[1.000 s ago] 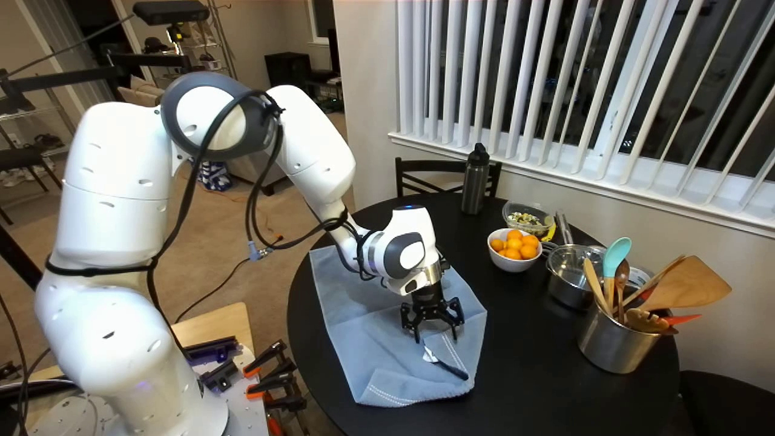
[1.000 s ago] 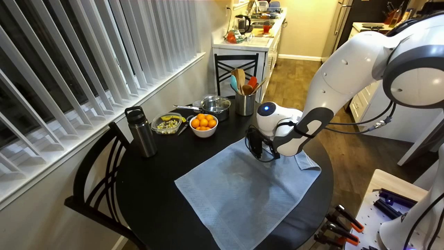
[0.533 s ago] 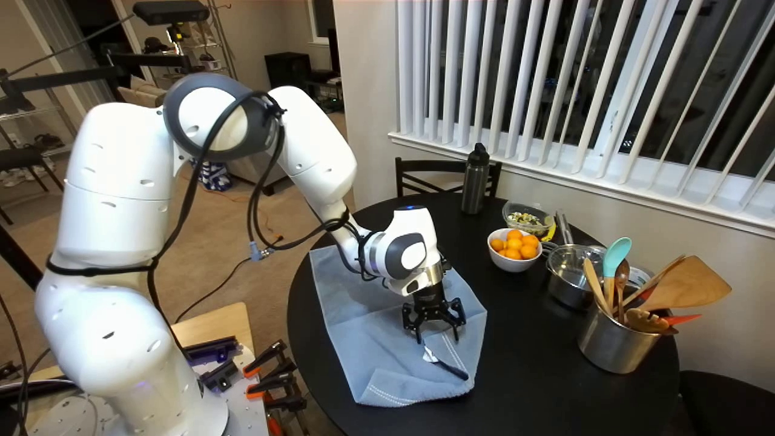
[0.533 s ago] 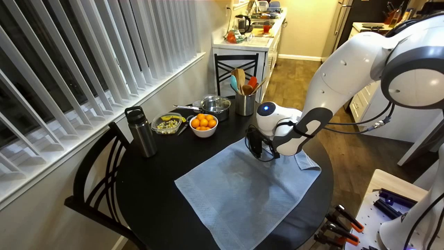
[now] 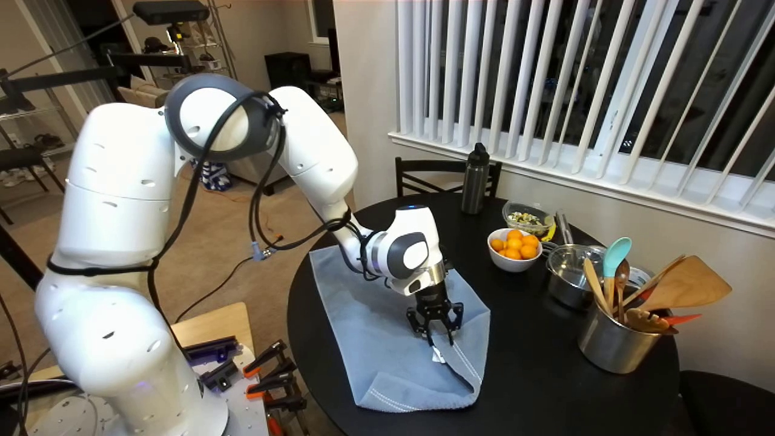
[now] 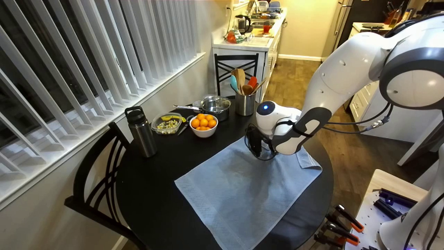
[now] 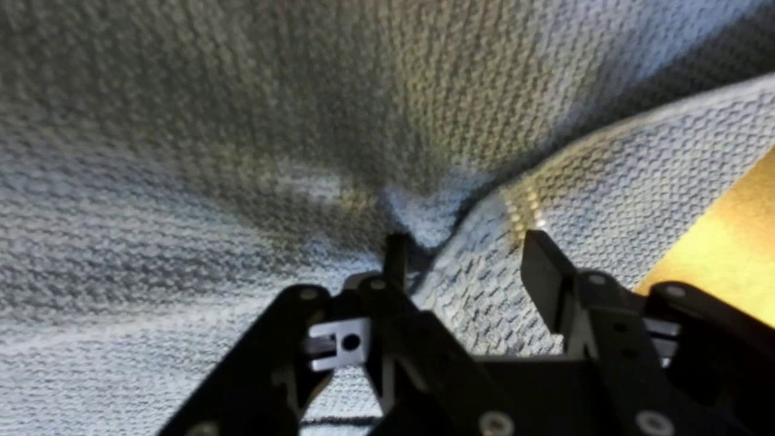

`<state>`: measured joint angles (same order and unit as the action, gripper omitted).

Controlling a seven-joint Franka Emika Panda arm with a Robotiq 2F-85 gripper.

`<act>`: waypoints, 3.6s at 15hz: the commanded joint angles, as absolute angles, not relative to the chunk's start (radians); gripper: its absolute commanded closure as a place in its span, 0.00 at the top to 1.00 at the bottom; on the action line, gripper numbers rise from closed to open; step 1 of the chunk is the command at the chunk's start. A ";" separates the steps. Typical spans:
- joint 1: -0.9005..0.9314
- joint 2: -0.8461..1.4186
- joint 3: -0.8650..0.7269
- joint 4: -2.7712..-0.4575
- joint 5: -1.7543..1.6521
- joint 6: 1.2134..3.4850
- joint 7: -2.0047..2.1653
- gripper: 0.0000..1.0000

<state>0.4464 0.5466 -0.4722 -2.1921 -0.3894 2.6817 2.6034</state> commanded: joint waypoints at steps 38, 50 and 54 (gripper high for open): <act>0.545 0.557 -0.681 -2.070 -0.405 2.636 2.603 0.03; 0.506 0.714 -0.677 -1.948 -0.314 2.549 2.603 0.03; 0.487 0.719 -0.661 -1.942 -0.276 2.545 2.603 0.03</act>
